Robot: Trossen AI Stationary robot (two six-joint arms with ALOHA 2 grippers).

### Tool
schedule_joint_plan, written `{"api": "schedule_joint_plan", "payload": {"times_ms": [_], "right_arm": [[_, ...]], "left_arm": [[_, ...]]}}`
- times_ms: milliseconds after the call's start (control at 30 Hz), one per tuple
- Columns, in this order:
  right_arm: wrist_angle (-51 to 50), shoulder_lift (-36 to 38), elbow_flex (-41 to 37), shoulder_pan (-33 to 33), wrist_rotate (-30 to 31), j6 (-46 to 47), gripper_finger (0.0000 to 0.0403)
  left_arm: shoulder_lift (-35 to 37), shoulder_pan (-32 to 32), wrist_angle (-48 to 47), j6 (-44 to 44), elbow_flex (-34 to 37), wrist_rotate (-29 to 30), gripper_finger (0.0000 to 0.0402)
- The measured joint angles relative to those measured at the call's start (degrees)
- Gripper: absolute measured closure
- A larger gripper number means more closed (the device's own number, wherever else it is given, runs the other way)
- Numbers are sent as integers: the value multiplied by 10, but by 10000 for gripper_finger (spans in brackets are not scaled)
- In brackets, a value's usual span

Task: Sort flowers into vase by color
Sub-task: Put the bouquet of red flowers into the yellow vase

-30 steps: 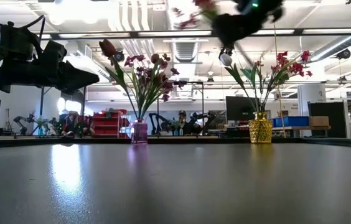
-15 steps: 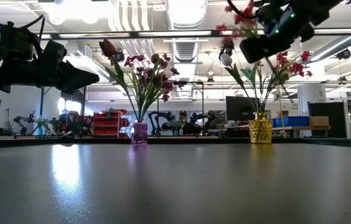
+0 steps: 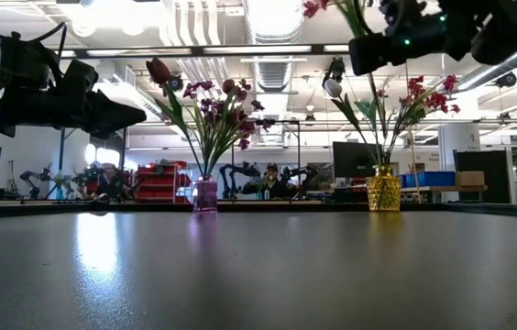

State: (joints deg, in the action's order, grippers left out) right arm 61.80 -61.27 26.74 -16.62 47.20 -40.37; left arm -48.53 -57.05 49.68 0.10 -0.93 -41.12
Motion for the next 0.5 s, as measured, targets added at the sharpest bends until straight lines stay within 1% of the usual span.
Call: {"api": "schedule_joint_plan", "payload": {"times_ms": [100, 233, 433, 500], "right_arm": [[87, -3, -35, -17, -19, -8, 394], [155, -15, -70, -50, -46, 6, 394], [165, -41, -90, -108, -79, 70, 394], [167, -53, -91, -124, -98, 88, 394]], "left_arm": [[0, 0, 0, 0, 0, 0, 326], [0, 0, 0, 0, 0, 0, 326], [0, 0, 0, 0, 0, 0, 326], [0, 0, 0, 0, 0, 0, 326]]}}
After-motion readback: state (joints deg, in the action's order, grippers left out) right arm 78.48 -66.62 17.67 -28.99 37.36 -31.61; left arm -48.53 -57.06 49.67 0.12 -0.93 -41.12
